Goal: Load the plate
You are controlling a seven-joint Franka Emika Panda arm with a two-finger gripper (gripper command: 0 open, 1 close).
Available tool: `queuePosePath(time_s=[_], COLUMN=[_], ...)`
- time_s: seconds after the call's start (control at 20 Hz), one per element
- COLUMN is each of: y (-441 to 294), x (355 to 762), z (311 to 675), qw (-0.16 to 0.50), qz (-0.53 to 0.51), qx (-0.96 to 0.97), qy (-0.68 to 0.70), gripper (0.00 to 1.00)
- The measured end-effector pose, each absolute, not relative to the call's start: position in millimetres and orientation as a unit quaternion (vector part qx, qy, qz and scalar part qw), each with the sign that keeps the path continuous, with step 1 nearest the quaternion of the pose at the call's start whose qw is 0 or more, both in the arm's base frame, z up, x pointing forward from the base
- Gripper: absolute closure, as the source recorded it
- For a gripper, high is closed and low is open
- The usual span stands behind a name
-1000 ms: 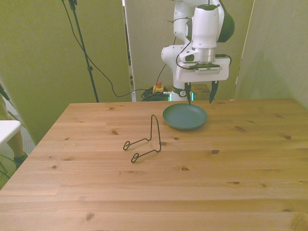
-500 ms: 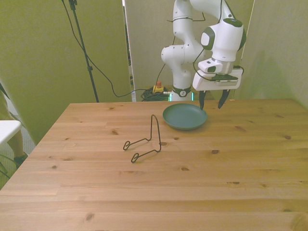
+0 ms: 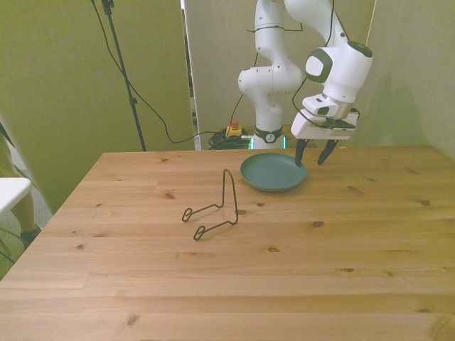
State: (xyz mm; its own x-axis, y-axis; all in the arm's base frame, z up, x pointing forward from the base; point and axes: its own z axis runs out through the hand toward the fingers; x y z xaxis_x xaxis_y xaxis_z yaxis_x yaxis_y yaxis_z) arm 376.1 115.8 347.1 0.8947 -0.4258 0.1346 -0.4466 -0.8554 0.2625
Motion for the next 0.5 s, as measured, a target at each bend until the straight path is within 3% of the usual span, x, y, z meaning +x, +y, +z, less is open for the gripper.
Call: queuePosePath(time_s=[0.4,0.45,0.5], y=[97.5,94.7,92.7], x=[369.2,368.4,368.3], z=[344.0,343.6,343.6], qw=[0.214,0.217,0.216], qz=[0.061,0.064,0.067], qx=[0.954,0.953,0.953], qy=[-0.201,-0.201,-0.201], gripper=[0.0,1.0,1.0])
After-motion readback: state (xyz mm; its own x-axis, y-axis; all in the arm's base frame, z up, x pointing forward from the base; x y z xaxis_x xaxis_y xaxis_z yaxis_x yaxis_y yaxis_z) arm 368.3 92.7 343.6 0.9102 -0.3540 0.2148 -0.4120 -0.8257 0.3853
